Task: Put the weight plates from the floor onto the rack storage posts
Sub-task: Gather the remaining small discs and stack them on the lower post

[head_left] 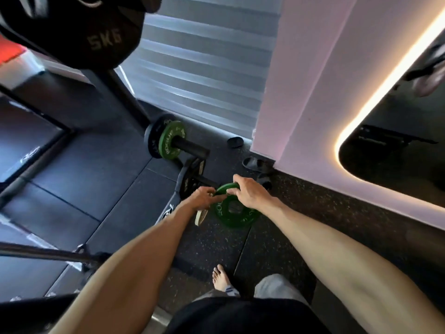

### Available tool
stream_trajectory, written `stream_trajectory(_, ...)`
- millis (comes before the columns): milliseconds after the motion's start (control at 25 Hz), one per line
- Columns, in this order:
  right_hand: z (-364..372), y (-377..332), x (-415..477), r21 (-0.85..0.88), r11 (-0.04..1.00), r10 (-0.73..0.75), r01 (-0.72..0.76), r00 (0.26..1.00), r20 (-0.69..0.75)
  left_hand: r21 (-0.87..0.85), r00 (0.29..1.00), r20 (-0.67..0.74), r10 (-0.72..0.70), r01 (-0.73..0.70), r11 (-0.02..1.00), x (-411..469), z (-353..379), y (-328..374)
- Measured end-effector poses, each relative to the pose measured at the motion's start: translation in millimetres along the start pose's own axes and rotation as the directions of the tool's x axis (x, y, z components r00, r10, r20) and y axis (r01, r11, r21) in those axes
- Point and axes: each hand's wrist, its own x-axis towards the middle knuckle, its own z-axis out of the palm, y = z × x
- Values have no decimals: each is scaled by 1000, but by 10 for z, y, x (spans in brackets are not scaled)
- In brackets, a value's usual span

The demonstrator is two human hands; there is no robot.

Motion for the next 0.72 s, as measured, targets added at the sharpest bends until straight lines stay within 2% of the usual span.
stream_trajectory(200,-168,-128,780,-38,985,-159,166,978,134,-95,978,-158,-139,125,988,226,-276,-15)
stream_trajectory(360,-252,-230,1383,-29,947,-301,319,917,262,-161,921,-305,-241,199,967,395,-449,-23)
stream_trajectory(520,-390,-257,1933,-79,856,-453,511,815,363,-277,835,-416,-359,259,925,567,-538,83)
stream_trajectory(720,-460,-285,2381,-139,704,-570,696,671,475,-391,706,-542,-456,269,880,750,-480,274)
